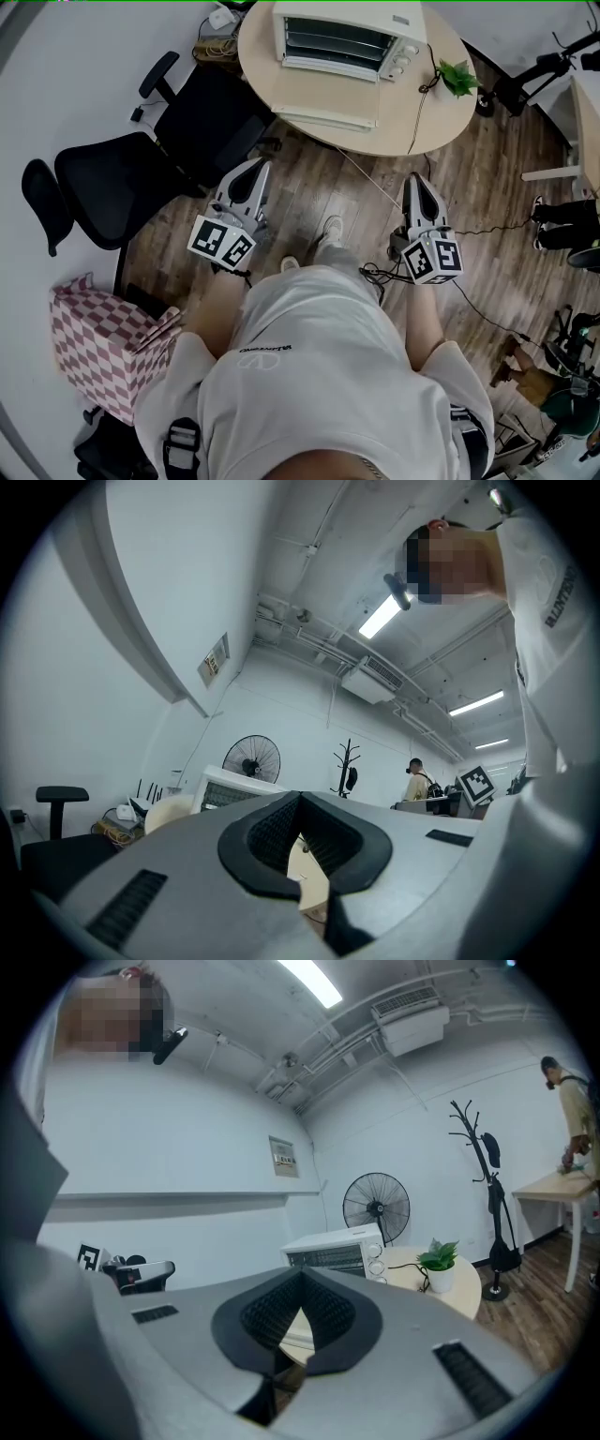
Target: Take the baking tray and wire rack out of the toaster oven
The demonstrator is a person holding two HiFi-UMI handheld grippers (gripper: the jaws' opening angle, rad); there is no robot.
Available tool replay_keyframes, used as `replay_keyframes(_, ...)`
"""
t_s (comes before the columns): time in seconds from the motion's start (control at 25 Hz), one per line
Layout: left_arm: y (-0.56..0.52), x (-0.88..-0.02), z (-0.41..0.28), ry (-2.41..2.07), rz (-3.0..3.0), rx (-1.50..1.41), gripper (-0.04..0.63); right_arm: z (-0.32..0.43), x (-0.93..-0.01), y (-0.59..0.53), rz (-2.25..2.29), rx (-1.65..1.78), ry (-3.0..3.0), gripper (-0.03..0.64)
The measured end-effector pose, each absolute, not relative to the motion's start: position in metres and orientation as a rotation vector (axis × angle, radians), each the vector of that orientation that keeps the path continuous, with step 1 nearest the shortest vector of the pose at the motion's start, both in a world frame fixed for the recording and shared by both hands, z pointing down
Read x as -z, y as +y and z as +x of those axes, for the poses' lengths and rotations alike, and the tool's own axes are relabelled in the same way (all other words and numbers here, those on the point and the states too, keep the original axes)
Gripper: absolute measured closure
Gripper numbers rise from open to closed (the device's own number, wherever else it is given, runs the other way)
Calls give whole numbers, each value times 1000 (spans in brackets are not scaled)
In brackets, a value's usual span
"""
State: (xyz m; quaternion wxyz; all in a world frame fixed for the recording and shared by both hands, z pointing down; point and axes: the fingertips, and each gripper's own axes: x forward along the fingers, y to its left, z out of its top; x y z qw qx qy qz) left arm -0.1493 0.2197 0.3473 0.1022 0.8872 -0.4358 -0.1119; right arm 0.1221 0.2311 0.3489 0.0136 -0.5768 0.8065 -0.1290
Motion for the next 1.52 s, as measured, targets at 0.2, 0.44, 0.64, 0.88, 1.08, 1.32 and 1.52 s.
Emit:
replay_keyframes(0.2, 178, -344, -126, -1310, 2620, 326, 594, 137, -350, 184, -1749, 398, 2552, 621)
replay_keyframes(0.44, 127, -338, -91, -1327, 2619, 323, 594, 154, -346, 130, -1687, 385, 2606, 621)
replay_keyframes(0.64, 94, -342, -54, -1328, 2610, 310, 594, 178, -355, 99, -1646, 409, 2622, 621)
replay_keyframes(0.88, 70, -343, -25, -1369, 2587, 326, 594, 188, -369, 71, -1544, 460, 2685, 621)
replay_keyframes(1.08, 56, -346, -14, -1398, 2558, 339, 594, 181, -374, 53, -1463, 457, 2706, 621)
replay_keyframes(1.32, 47, -352, -14, -1402, 2523, 349, 594, 154, -390, 38, -1363, 557, 2761, 621)
replay_keyframes(1.52, 30, -360, -18, -1377, 2522, 332, 594, 137, -398, 22, -1343, 605, 2765, 621)
